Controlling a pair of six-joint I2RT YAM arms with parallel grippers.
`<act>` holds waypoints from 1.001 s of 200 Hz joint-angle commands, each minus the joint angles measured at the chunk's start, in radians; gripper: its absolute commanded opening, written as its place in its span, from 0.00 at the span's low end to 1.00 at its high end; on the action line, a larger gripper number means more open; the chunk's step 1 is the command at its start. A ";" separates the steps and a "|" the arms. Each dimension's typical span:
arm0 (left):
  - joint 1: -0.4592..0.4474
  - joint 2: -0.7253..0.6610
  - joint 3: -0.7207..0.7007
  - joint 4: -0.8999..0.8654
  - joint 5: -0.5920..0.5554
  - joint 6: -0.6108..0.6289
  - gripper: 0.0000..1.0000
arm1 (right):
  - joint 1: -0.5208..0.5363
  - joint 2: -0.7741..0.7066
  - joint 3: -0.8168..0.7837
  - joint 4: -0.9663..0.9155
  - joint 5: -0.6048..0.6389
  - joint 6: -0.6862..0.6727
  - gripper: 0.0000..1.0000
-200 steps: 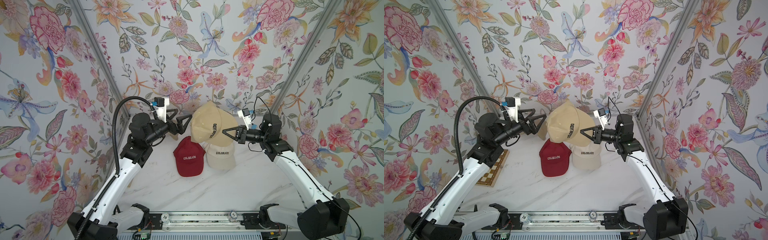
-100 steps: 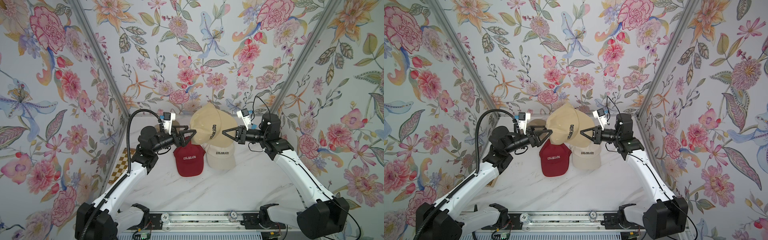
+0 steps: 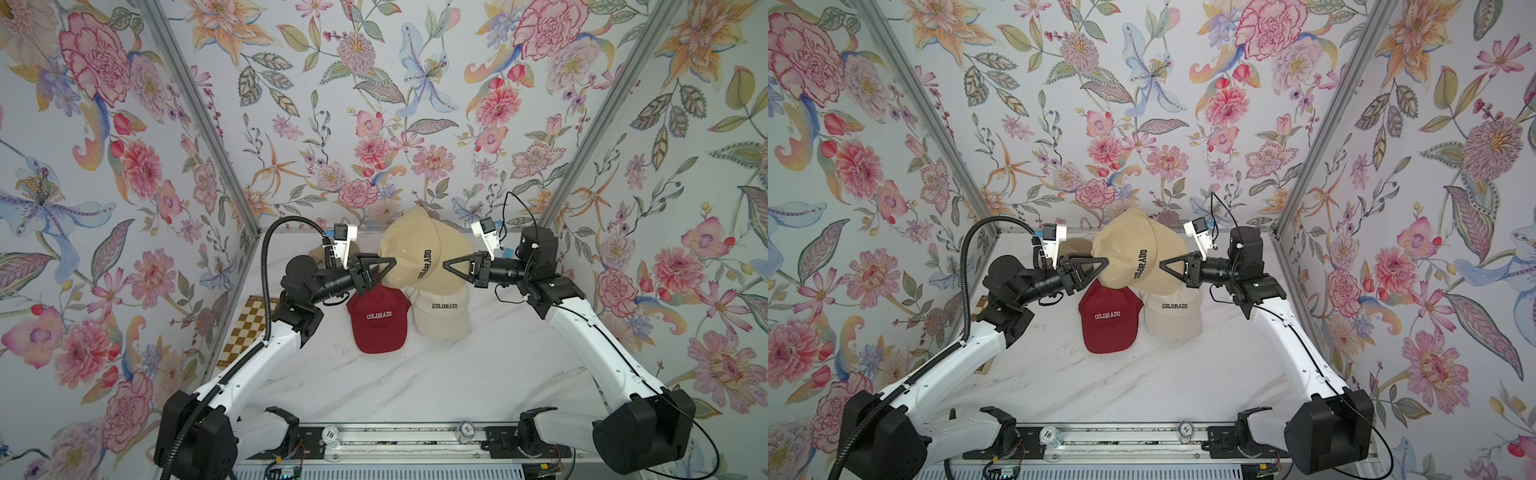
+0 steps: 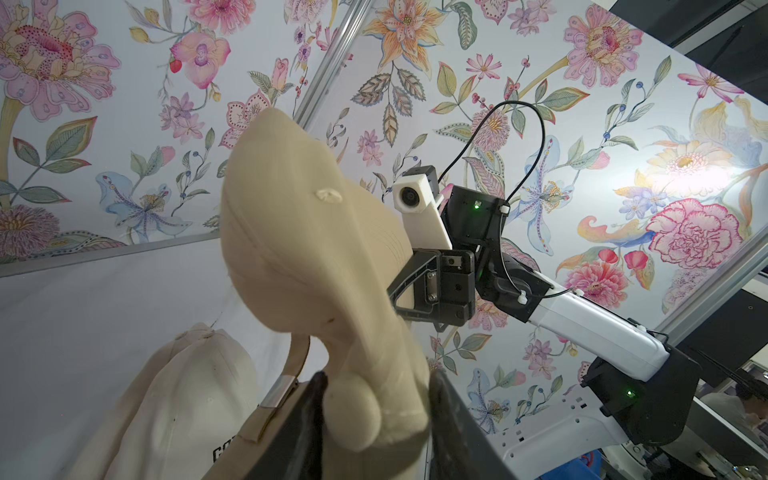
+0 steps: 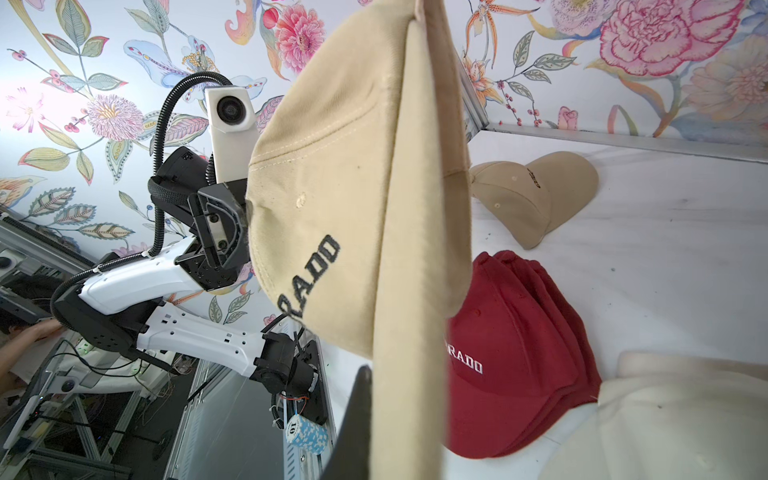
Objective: Stack the baseball caps by color
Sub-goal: Place the baseball cap at the center of the board.
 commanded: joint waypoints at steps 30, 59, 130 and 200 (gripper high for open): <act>-0.004 -0.060 0.086 -0.138 -0.006 0.108 0.39 | 0.004 0.036 0.013 0.008 0.007 -0.034 0.00; -0.002 -0.078 0.116 -0.204 -0.019 0.149 0.40 | 0.004 0.046 0.005 0.007 0.014 -0.037 0.00; -0.002 -0.086 0.121 -0.221 -0.026 0.157 0.23 | -0.001 0.043 -0.012 0.011 0.021 -0.036 0.00; 0.015 -0.129 0.156 -0.363 -0.078 0.225 0.00 | -0.022 0.051 -0.028 0.011 0.055 -0.021 0.00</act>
